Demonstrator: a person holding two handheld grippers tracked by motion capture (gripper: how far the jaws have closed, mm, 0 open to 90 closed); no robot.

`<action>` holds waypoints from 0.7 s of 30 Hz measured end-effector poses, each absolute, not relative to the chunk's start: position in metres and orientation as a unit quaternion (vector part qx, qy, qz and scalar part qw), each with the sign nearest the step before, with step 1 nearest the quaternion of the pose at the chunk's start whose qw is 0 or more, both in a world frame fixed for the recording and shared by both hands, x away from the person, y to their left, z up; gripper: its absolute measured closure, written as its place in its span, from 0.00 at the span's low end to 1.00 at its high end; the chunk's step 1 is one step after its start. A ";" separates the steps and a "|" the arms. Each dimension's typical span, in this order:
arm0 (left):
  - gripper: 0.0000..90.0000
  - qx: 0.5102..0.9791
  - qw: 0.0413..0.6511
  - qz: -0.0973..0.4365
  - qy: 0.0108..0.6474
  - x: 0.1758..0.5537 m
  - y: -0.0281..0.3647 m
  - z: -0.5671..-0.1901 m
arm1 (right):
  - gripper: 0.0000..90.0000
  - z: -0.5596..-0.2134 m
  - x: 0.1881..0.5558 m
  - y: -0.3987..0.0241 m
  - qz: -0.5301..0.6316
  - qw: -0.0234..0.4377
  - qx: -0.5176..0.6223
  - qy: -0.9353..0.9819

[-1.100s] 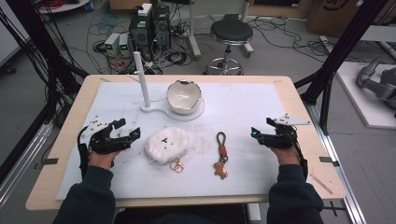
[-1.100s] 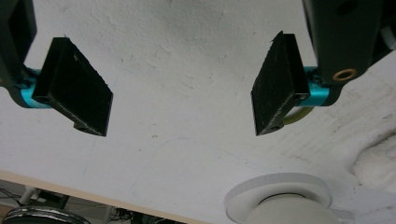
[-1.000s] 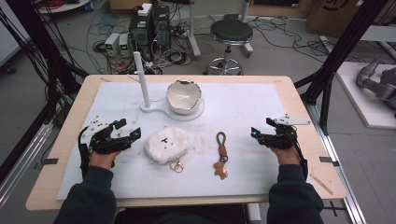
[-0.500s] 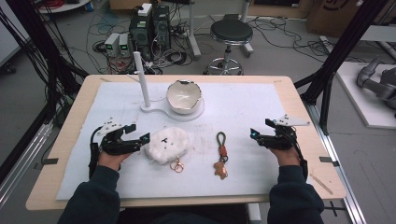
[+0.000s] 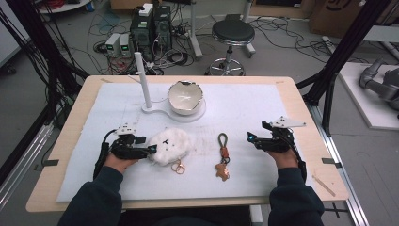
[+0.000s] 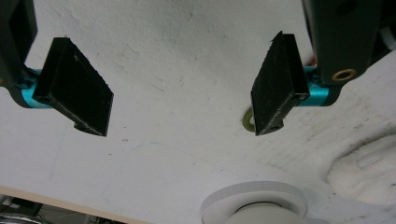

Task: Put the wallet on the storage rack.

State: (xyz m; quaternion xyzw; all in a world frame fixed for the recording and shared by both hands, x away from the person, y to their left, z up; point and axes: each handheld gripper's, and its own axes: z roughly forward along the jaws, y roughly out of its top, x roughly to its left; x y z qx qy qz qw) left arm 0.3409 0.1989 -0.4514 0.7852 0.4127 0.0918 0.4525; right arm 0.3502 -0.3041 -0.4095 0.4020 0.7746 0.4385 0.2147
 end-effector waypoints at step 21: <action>0.89 0.742 0.586 0.130 0.298 0.326 0.178 -0.408 | 0.24 -0.408 0.353 -0.239 0.472 0.144 0.314 0.811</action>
